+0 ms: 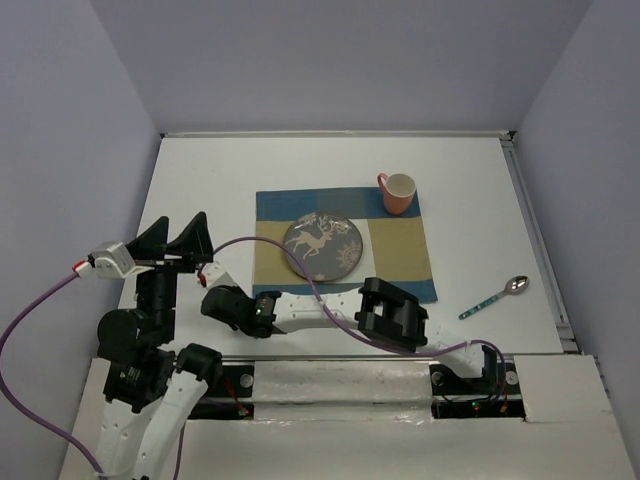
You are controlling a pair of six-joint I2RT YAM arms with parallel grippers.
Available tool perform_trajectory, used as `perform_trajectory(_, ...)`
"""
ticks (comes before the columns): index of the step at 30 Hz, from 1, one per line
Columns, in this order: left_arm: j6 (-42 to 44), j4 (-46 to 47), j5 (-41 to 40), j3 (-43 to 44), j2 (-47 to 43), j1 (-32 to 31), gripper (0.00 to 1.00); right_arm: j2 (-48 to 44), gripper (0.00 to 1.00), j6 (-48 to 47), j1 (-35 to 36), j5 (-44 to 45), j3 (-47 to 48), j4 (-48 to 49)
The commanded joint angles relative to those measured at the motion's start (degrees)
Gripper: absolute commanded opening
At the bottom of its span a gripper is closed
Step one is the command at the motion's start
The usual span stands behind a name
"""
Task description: Set the dinner table for one person
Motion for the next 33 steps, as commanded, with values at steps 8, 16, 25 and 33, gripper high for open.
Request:
perform_trajectory(8, 0.9, 3.5, 0.7, 0.8, -0.6, -1.2, 0.99, -13.9, 0.0, 18.0, -8.9, 11.7, -6.1, 8.6)
perform_trajectory(16, 0.5, 2.8, 1.6, 0.2, -0.3, -3.5, 0.99, -12.7, 0.0, 27.2, -13.7, 14.8, -8.3, 8.5)
perform_trajectory(25, 0.2, 2.7, 1.7, 0.0, -0.2, -4.9, 0.99, -8.1, 0.0, 31.4, -15.0, 14.0, -7.1, 7.6)
perform_trajectory(33, -0.1, 2.6, 2.0, 0.0, -0.3, -5.0, 0.99, -4.8, 0.0, 30.2, -16.7, 12.8, -4.7, 5.3)
